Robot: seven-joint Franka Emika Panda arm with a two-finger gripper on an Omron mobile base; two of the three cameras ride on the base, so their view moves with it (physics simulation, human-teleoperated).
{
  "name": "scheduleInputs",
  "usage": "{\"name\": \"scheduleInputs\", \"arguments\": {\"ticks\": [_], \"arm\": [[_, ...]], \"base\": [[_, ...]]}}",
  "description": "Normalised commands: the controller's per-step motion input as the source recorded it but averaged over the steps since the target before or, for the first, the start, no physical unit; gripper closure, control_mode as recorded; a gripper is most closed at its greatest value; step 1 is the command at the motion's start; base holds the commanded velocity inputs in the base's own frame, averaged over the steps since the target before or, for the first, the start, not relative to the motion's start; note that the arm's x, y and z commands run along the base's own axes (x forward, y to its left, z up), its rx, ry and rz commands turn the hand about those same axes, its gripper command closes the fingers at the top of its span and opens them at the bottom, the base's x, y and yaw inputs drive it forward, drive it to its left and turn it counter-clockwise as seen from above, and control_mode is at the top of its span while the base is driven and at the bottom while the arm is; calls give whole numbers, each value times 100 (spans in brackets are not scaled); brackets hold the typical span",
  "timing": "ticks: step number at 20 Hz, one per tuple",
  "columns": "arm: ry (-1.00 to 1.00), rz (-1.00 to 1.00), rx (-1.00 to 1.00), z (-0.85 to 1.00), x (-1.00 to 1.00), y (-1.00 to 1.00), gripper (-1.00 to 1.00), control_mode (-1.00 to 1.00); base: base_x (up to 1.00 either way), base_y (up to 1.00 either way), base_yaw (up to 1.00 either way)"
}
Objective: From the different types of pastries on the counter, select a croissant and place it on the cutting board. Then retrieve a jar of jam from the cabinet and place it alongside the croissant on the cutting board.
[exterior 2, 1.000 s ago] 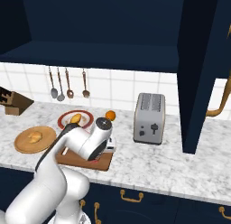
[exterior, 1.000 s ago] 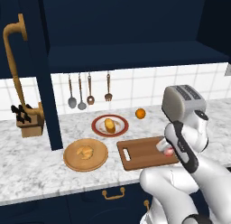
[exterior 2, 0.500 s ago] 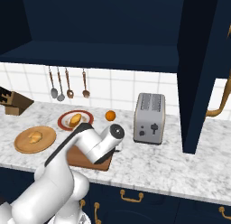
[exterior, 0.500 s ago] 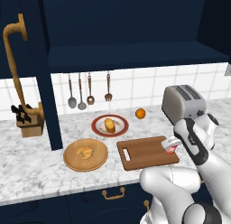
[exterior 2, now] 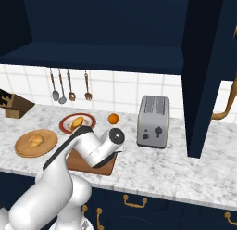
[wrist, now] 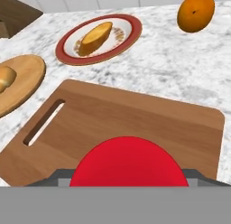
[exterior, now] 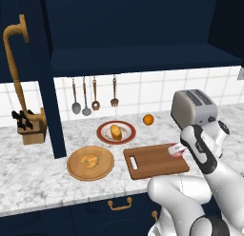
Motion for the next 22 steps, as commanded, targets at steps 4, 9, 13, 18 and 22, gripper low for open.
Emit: {"name": "scheduleInputs", "arguments": {"ticks": [4, 9, 13, 18, 22], "arm": [[0, 0, -2, -14, 1, 0, 100, -100], [1, -4, -5, -74, -1, 11, 100, -100], [0, 0, 3, -8, 0, 4, 100, -100], [1, 0, 0, -16, 0, 32, 100, -100], [0, 0, -21, -87, 1, 97, 100, -100]], "base": [[0, 0, 0], [0, 0, 0], [0, 0, 0], [0, 0, 0], [0, 0, 0]]}}
